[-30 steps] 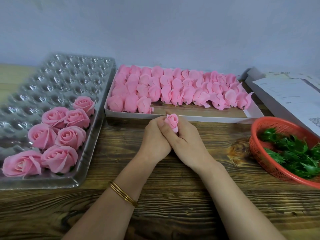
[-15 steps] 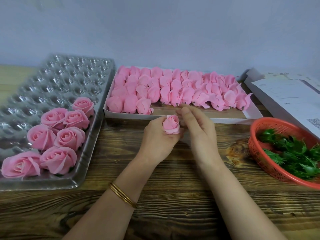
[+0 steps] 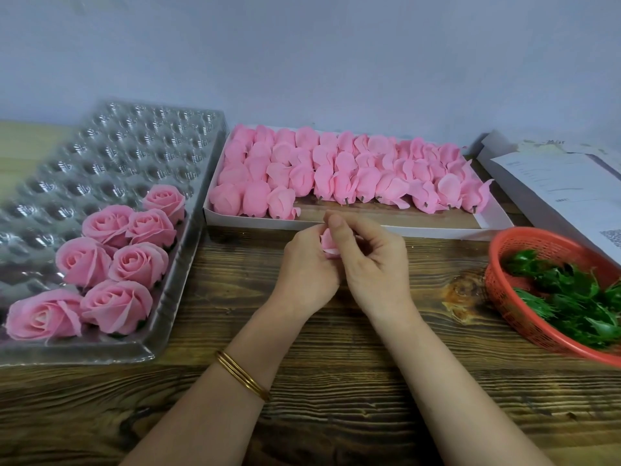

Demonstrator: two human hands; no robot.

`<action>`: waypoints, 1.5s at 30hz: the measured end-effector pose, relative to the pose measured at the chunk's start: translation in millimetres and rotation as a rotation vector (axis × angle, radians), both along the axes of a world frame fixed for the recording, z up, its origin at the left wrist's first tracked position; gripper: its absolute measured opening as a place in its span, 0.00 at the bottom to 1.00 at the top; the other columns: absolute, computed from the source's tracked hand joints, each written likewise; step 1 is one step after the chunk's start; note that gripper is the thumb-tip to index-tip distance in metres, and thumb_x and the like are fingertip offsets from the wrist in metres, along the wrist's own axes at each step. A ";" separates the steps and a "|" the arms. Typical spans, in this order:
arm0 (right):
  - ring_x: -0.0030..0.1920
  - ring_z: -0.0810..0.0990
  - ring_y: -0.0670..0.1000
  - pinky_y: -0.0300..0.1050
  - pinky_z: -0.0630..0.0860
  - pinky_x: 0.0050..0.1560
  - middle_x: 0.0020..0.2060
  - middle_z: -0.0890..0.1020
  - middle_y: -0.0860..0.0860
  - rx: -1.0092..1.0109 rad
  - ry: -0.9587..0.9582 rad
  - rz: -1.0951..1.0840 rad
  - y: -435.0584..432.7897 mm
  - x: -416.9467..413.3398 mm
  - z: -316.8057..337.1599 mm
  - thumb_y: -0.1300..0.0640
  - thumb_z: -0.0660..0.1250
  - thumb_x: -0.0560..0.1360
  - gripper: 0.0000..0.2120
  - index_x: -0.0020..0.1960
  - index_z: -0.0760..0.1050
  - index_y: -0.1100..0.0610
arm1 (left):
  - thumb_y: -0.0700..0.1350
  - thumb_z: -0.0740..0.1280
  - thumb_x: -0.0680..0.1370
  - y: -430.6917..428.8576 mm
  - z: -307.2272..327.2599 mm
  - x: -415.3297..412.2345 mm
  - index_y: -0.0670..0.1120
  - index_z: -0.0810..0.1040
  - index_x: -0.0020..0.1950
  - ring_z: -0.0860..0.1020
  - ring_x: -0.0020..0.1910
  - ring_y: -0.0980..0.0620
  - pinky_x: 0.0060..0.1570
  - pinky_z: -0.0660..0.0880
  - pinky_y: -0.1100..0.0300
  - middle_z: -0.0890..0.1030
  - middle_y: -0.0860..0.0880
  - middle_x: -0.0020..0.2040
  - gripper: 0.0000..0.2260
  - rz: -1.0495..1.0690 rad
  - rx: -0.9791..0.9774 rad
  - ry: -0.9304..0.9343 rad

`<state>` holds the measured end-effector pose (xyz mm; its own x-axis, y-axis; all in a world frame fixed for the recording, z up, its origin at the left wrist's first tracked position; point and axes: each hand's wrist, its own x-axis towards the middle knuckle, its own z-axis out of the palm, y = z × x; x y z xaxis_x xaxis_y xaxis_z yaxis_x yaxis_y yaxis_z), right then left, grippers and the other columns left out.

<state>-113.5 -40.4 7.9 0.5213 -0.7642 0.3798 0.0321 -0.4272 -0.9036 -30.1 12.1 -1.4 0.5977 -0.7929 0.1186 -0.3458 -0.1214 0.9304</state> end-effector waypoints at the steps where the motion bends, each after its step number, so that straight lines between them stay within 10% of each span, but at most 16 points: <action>1: 0.47 0.83 0.40 0.34 0.76 0.49 0.44 0.85 0.43 0.003 -0.002 0.001 0.2 0.5 -0.3 0.52 0.67 0.76 0.09 0.53 0.83 0.50 | 0.46 0.67 0.79 -0.7 -0.4 0.1 0.55 0.78 0.39 0.80 0.41 0.60 0.35 0.71 0.72 0.82 0.57 0.37 0.09 0.004 0.001 0.007; 10: 0.48 0.83 0.39 0.32 0.75 0.49 0.44 0.85 0.40 0.048 0.022 0.028 0.5 -0.6 -1.2 0.53 0.73 0.72 0.10 0.53 0.81 0.45 | 0.44 0.68 0.79 -0.4 2.8 -1.9 0.44 0.83 0.47 0.83 0.46 0.50 0.49 0.80 0.47 0.85 0.50 0.43 0.06 0.012 -0.018 0.035; 28: 0.50 0.83 0.47 0.47 0.80 0.56 0.45 0.86 0.50 0.421 -0.023 0.187 -3.1 -5.5 7.9 0.64 0.78 0.68 0.14 0.51 0.83 0.53 | 0.41 0.66 0.80 -0.5 2.6 -2.0 0.51 0.79 0.44 0.81 0.43 0.55 0.41 0.77 0.64 0.82 0.52 0.42 0.07 -0.050 0.005 0.072; 36: 0.56 0.83 0.56 0.52 0.79 0.58 0.48 0.86 0.55 0.595 -0.019 0.248 -9.0 -6.7 7.9 0.60 0.80 0.59 0.21 0.52 0.84 0.53 | 0.34 0.68 0.77 1.1 3.4 -3.8 0.42 0.81 0.44 0.82 0.46 0.45 0.48 0.80 0.46 0.84 0.44 0.44 0.05 -0.110 -0.059 0.131; 45: 0.51 0.82 0.51 0.45 0.77 0.54 0.46 0.84 0.51 0.653 -0.128 0.377 -18.6 -15.2 14.0 0.63 0.79 0.60 0.24 0.56 0.81 0.57 | 0.37 0.71 0.76 2.0 7.0 -4.8 0.41 0.83 0.50 0.83 0.49 0.48 0.52 0.81 0.52 0.86 0.45 0.47 0.04 -0.166 -0.097 0.253</action>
